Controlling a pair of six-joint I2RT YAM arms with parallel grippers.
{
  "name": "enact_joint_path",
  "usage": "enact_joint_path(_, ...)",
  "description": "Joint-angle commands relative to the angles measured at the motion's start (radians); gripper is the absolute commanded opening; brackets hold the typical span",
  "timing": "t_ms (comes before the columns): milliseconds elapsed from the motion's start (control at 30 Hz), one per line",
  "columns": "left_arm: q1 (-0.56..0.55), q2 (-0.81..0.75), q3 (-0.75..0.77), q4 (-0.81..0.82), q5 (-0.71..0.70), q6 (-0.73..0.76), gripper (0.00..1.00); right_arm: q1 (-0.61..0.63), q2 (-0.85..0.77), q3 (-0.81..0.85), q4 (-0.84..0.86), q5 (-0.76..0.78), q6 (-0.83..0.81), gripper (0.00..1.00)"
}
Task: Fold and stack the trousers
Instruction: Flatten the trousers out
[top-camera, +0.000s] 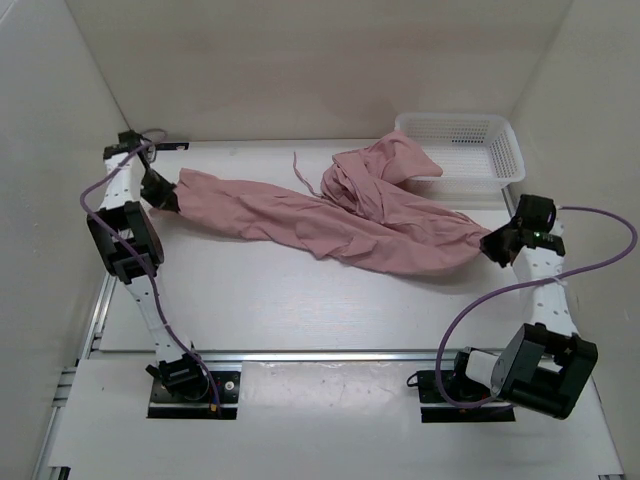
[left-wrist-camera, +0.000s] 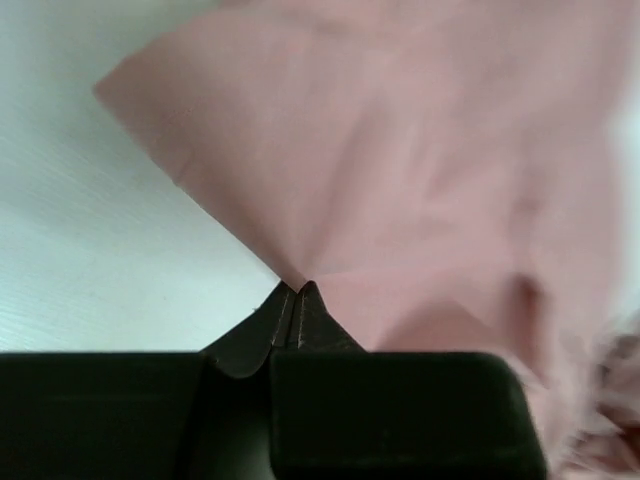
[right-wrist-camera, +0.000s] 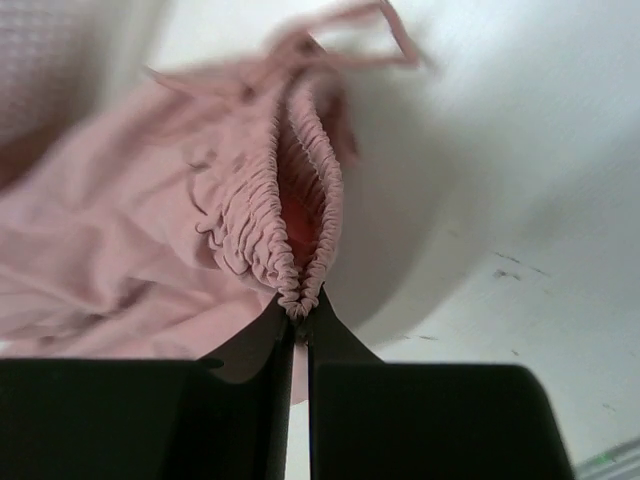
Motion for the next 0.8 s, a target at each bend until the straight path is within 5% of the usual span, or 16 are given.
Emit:
enact_joint_path(0,0.045,-0.143,0.191,-0.054,0.056,0.001,0.1,-0.003,-0.026,0.166,0.003,-0.014,0.001,0.0)
enact_joint_path(200,0.115,-0.164,0.194,-0.073,0.092,0.01,0.1,-0.003,-0.051,0.249,-0.063,-0.016,0.015,0.0)
enact_joint_path(467,0.206,-0.258,-0.185,-0.03,-0.018,0.093,0.1,-0.069,-0.272,0.028,-0.207,0.123,0.006,0.0)
enact_joint_path(500,0.222,-0.269,-0.204,-0.03,-0.035,0.093,0.15,-0.069,-0.316,0.011,-0.257,0.14,0.006,0.04)
enact_joint_path(567,0.241,-0.269,-0.231,-0.03,-0.048,0.113,0.48,-0.069,-0.365,-0.041,-0.29,0.176,-0.004,0.22)
enact_joint_path(600,0.241,-0.282,-0.245,-0.03,-0.048,0.113,0.63,-0.069,-0.408,-0.052,-0.3,0.193,-0.016,0.63)
enact_joint_path(633,0.241,-0.301,-0.245,-0.019,-0.048,0.113,0.77,-0.069,-0.419,-0.061,-0.3,0.193,-0.025,0.81)
enact_joint_path(667,0.221,-0.312,-0.254,-0.019,-0.037,0.113,0.96,-0.069,-0.419,-0.052,-0.3,0.193,-0.037,0.87)
enact_joint_path(767,0.186,-0.333,-0.254,-0.019,-0.063,0.124,1.0,-0.069,-0.375,-0.004,-0.3,0.161,-0.062,0.92)
